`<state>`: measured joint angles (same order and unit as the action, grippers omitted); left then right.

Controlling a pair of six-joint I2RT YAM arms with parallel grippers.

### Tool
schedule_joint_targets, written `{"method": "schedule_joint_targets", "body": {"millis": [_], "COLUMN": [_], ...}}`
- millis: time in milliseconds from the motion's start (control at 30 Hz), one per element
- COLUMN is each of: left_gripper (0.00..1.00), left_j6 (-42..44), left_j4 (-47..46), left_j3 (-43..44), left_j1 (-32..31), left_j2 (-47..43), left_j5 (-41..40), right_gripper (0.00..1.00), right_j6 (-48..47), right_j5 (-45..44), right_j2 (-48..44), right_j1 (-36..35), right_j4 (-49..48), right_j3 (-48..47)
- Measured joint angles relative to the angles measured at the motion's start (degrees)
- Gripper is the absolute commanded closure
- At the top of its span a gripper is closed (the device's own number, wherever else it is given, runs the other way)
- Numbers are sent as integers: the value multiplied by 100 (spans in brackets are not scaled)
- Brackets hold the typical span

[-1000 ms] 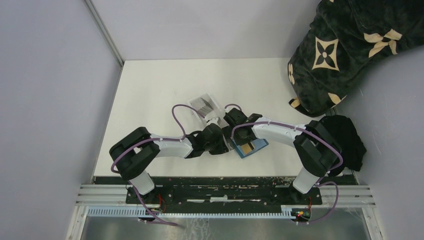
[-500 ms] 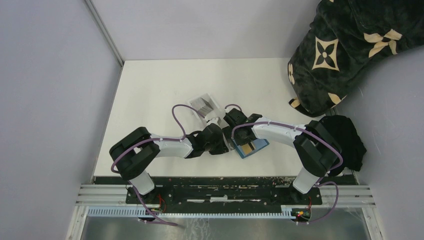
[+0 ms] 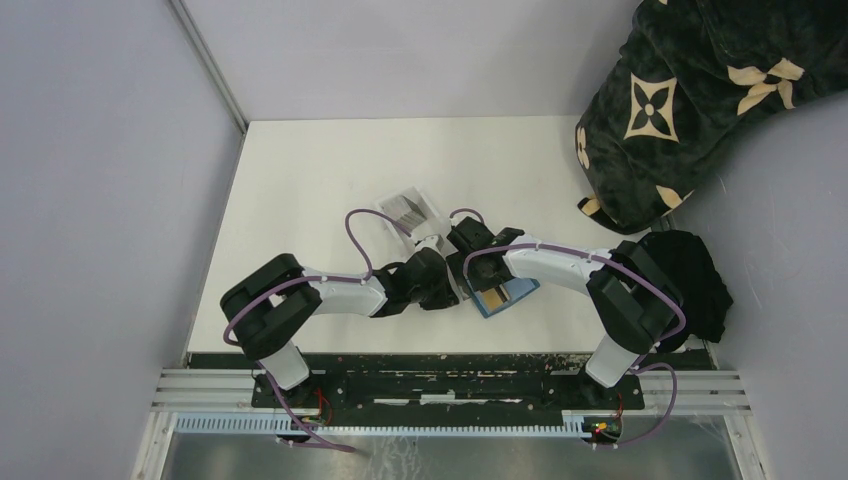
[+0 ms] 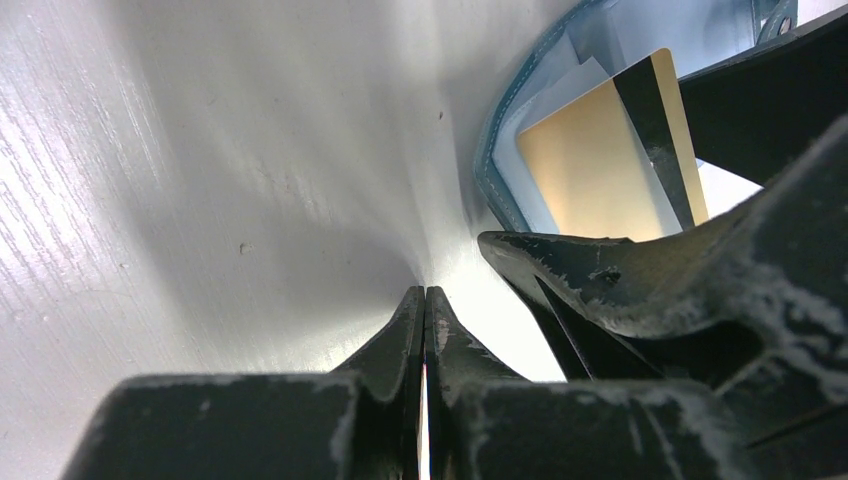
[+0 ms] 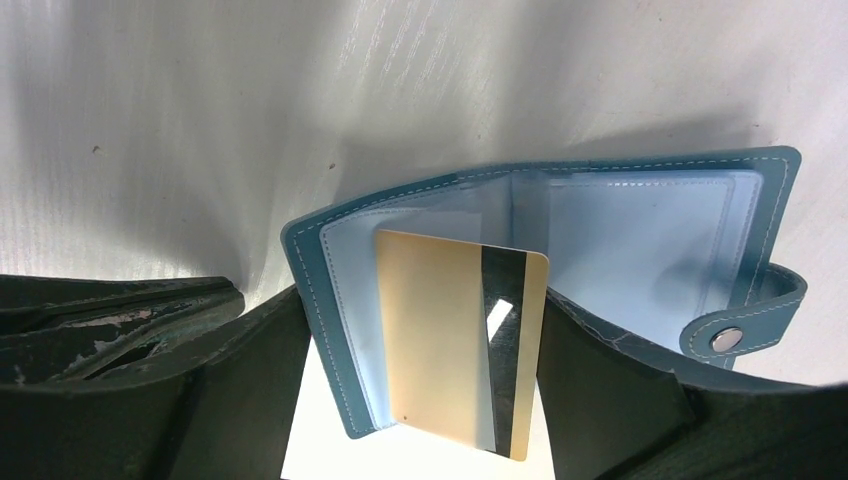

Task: Put the credit cards into the card holder
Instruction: Insert the credit card into the card holder.

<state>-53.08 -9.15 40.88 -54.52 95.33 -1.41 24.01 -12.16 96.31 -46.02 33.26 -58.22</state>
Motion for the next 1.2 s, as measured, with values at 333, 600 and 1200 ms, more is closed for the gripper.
{"method": "schedule_joint_targets", "body": {"millis": [333, 600, 1200], "left_gripper": [97, 97, 97], "left_j6": [0, 0, 0], "left_j4": [0, 0, -4], "left_j3": [0, 0, -2], "left_j1": [-11, -37, -63], "left_j2": [0, 0, -2], "left_j5": [-7, -26, -66], "right_gripper": [5, 5, 4], "right_j6": [17, 13, 17], "right_j5": [-127, -260, -184], "right_j2": [-15, -216, -216], "right_j1": [0, 0, 37], "right_j4": [24, 28, -26], "right_j3": [72, 70, 175]}}
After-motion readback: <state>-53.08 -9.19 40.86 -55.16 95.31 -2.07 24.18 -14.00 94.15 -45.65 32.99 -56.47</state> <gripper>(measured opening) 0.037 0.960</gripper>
